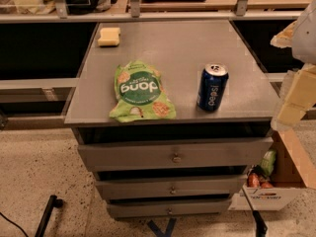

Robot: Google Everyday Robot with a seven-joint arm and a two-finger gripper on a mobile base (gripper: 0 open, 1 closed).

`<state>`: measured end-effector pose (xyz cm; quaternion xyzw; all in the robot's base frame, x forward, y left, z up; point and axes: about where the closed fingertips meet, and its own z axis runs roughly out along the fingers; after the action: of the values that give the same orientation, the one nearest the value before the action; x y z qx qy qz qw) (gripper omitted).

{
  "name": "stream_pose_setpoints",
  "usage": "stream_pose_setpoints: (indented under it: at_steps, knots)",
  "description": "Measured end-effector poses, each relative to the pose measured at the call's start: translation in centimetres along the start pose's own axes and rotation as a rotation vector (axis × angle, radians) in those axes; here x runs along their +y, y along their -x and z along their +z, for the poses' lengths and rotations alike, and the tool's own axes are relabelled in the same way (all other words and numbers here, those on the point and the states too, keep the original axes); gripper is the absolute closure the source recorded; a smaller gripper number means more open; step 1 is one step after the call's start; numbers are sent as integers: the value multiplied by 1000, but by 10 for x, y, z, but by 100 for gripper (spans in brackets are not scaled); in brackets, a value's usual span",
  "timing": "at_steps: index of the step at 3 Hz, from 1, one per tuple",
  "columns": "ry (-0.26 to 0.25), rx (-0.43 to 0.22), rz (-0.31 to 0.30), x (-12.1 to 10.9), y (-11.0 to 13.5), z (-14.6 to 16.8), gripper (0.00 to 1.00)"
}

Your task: Move green rice chip bag near sponge

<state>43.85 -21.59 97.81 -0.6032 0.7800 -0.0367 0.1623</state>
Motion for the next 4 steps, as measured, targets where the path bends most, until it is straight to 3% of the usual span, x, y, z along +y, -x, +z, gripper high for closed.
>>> stream_pose_setpoints:
  at_steps: [1,2,4]
  knots:
    - [-2,-6,-6,-2,4,1,0]
    - [-9,-37,-45,-14,32,13,0]
    - [1,-137,-161,-35,115,43,0]
